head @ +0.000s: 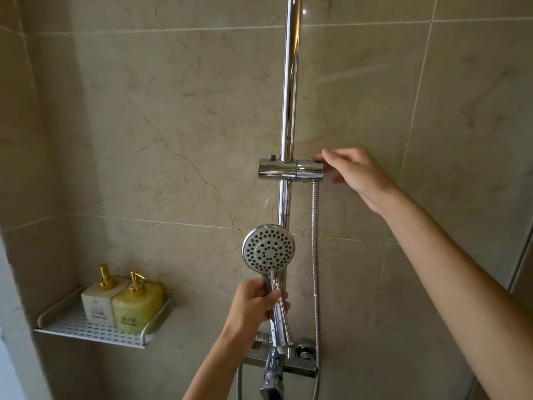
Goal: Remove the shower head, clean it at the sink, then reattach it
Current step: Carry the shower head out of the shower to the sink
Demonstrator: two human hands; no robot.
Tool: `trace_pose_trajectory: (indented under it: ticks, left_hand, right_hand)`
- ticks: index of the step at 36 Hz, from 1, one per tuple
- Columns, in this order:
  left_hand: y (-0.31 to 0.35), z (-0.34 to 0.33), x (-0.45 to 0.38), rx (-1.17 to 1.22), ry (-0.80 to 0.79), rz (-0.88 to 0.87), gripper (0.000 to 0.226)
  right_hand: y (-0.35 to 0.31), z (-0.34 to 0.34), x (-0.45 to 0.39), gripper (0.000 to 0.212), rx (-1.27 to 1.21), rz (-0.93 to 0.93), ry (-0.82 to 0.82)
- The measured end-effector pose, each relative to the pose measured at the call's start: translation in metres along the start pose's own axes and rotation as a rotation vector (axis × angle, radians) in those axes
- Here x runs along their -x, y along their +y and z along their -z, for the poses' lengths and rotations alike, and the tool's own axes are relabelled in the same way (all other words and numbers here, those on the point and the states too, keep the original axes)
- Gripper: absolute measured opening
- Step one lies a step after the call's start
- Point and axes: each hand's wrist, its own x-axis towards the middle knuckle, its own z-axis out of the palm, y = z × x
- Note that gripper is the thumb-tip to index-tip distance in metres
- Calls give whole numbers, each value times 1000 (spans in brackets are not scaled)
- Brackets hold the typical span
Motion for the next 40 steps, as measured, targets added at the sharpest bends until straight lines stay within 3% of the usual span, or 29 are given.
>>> trace_pose_trajectory:
  ticks: [5, 13, 19, 34, 40]
  left_hand:
    - [1, -1, 1, -1, -1, -7, 10]
    - [1, -4, 3, 16, 7, 10, 9]
    - [-1, -9, 6, 31, 8, 29, 9]
    - [-11, -23, 11, 8, -52, -19, 10]
    - [-15, -25, 14, 17, -123, -26, 11]
  right_hand:
    - [11, 0, 11, 25, -65, -26, 31]
    - [45, 1, 49, 6, 19, -38, 46]
    - [69, -10, 91, 27, 64, -78, 25]
    - [97, -75, 167, 25, -127, -347, -325]
    - [94, -90, 170, 19, -268, -396, -352]
